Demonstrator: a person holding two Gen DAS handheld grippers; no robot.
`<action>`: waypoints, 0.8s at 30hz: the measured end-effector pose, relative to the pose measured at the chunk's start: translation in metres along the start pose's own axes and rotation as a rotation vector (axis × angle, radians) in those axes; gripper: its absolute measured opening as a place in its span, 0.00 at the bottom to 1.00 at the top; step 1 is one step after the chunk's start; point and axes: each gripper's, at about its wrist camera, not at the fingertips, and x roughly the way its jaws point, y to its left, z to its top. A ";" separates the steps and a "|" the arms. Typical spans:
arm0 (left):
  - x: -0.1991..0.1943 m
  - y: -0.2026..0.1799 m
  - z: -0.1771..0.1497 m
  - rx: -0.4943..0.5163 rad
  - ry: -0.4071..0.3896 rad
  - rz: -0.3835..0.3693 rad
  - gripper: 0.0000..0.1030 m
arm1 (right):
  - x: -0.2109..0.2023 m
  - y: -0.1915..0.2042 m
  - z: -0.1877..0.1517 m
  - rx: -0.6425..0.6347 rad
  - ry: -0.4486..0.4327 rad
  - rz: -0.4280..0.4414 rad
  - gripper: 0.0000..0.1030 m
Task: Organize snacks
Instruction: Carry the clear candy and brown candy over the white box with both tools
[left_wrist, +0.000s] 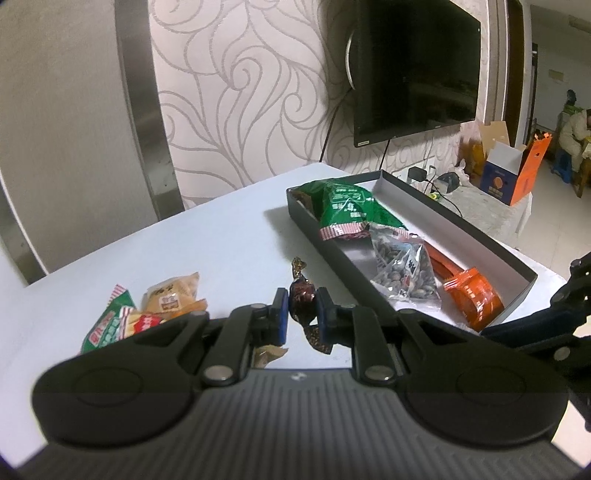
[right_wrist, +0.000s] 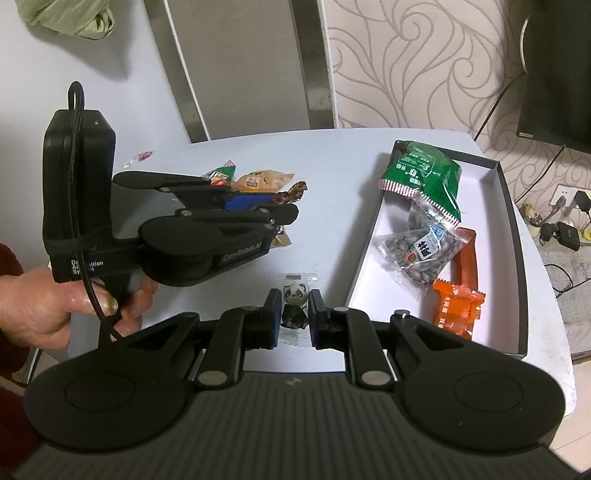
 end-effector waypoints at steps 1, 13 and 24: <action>0.001 -0.001 0.001 0.002 -0.001 -0.003 0.18 | -0.001 -0.001 0.000 0.004 -0.002 -0.003 0.17; 0.013 -0.019 0.014 0.021 -0.007 -0.023 0.18 | -0.008 -0.025 0.002 0.047 -0.023 -0.028 0.17; 0.029 -0.039 0.024 0.025 -0.008 -0.048 0.18 | -0.011 -0.053 0.001 0.082 -0.025 -0.061 0.17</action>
